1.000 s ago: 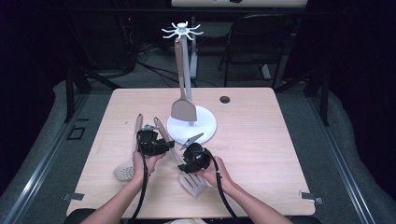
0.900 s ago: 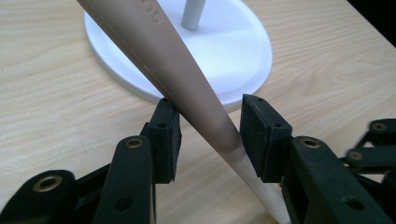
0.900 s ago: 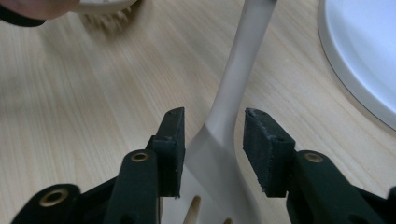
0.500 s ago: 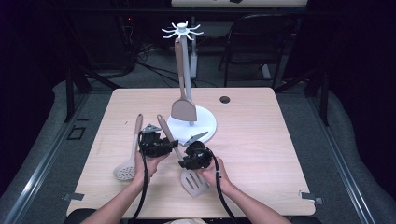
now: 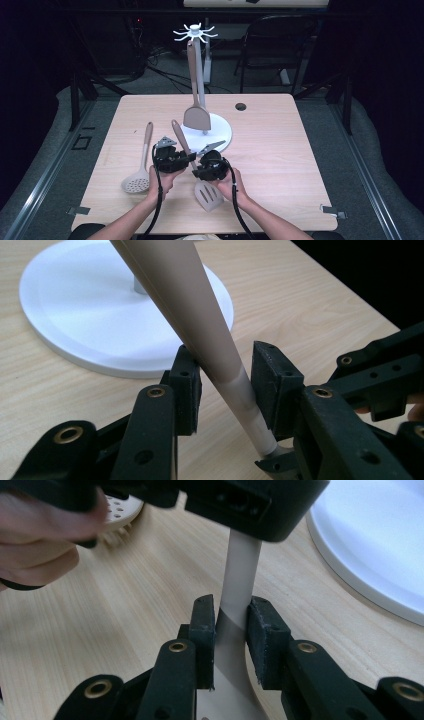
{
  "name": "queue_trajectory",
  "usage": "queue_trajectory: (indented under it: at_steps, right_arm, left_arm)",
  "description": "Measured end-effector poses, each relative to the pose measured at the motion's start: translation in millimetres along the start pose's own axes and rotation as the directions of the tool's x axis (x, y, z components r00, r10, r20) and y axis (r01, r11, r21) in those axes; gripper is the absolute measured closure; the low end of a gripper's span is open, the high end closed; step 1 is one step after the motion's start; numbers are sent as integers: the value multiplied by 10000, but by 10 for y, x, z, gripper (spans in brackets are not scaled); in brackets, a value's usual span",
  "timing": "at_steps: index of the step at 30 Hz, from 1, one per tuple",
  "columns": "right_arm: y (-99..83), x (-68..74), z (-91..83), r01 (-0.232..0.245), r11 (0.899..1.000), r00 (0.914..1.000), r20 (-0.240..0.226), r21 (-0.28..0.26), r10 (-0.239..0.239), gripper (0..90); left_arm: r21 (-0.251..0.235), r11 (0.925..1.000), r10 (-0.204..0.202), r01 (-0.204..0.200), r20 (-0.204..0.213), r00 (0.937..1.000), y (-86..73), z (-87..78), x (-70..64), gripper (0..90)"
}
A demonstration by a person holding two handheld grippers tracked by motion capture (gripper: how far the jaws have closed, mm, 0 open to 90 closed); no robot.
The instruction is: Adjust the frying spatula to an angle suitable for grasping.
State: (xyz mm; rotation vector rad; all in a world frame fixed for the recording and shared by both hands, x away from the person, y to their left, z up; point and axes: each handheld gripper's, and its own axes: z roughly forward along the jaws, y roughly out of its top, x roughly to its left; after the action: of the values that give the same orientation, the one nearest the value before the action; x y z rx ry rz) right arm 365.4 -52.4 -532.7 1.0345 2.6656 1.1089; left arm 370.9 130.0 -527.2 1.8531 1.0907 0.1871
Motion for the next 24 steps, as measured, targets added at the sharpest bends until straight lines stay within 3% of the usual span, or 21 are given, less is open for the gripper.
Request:
queue_trajectory:
  at_steps: [7,9,11,17,20,24]
  right_arm:
    - [9,9,-25,73,10000,9999,-127,66,-72,694]
    - [11,-9,-74,187,9994,9997,-129,295,-183,590]
    - [-11,-49,-143,-13,9996,9998,-181,269,18,541]
    - [-77,-144,-420,32,9998,9996,275,201,-37,306]
    - [-147,-195,-550,405,9975,9961,757,580,-448,166]
    - [-265,-324,-644,280,9944,9938,1042,1022,-387,51]
  left_arm:
    - [-262,9994,-228,239,412,9989,-4,-18,9,680]
    - [-217,9995,-214,223,409,9989,4,-18,6,681]
    - [-149,9995,-262,269,453,9986,10,-17,16,680]
    - [-303,9992,-241,259,566,9981,19,-28,20,689]
    - [-267,9994,-202,217,581,9981,29,-35,21,691]
    - [-311,9991,-265,283,588,9979,29,-38,23,691]
